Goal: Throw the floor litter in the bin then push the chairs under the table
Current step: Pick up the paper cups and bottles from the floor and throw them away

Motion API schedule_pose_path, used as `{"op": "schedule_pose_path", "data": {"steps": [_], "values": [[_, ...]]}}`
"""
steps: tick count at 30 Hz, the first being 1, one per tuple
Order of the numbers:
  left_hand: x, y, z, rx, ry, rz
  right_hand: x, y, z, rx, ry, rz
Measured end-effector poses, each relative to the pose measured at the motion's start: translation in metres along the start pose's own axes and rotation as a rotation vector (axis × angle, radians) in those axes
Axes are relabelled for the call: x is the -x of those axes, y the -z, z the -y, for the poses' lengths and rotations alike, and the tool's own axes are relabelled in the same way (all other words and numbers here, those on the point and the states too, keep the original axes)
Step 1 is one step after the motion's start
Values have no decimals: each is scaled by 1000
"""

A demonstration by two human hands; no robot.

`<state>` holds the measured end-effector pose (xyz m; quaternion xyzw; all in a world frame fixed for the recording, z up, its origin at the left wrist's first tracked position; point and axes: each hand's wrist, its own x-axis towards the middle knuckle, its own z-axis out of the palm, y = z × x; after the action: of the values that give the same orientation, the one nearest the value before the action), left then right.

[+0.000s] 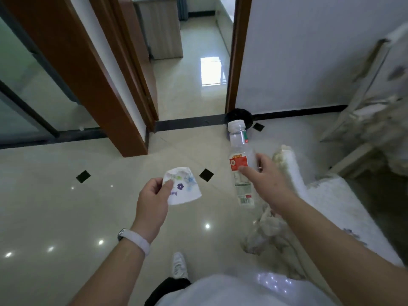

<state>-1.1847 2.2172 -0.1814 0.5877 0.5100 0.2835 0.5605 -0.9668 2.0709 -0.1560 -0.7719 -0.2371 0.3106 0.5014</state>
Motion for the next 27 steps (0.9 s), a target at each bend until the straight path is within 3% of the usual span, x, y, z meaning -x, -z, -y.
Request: {"op": "schedule_pose_path", "data": {"steps": [6,14,27], "values": [[-124,11,-33,-1,-19,156,-54,-39,48,2,-40,-188],[-220,-12,-65,-17,-48,342,-106,-60,71,-54,-89,-329],[-377,-122,-119,-132,34,293,-348,-13,75,-248,-120,-283]]}}
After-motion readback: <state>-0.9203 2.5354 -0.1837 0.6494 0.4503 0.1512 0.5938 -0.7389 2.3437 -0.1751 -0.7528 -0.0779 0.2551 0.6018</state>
